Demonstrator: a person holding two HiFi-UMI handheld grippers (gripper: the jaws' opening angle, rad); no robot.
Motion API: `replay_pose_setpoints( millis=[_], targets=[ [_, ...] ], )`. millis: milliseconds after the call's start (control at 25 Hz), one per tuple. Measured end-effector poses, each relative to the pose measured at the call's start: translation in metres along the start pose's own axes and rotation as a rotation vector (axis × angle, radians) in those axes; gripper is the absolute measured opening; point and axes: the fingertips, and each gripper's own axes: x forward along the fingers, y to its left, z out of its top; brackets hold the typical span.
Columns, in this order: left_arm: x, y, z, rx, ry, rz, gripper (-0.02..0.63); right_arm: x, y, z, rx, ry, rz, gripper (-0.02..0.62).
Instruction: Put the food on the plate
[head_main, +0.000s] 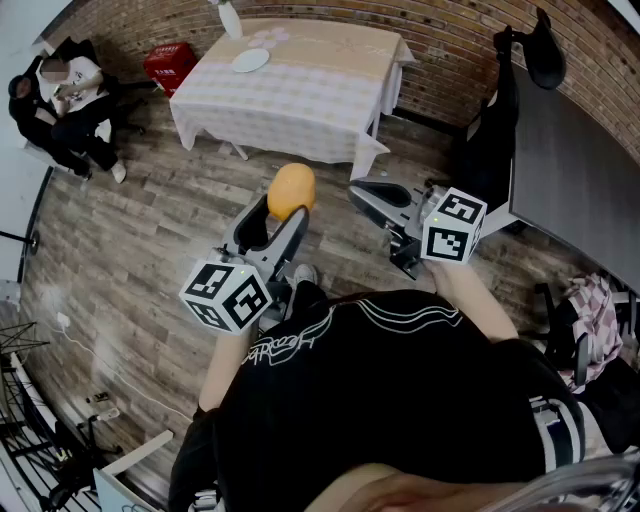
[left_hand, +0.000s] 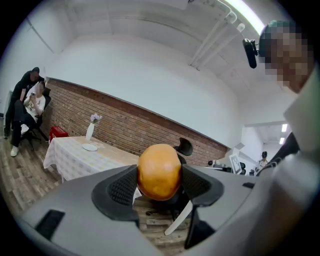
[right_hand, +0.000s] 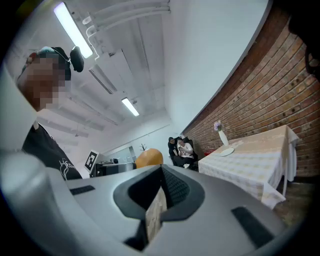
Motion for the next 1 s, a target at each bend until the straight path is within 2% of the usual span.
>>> replay_pose_setpoints(
  millis=[480, 1000],
  targets=[
    [0.017, 0.043, -0.006, -0.046, 0.040, -0.007, 0.276, 0.034, -0.031, -0.013, 0.052, 0.023, -0.027, -0.003],
    [0.056, 0.141, 0.007, -0.115, 0.091, -0.024, 0.276, 0.116, -0.094, -0.017, 0.098, 0.075, -0.081, -0.003]
  ],
)
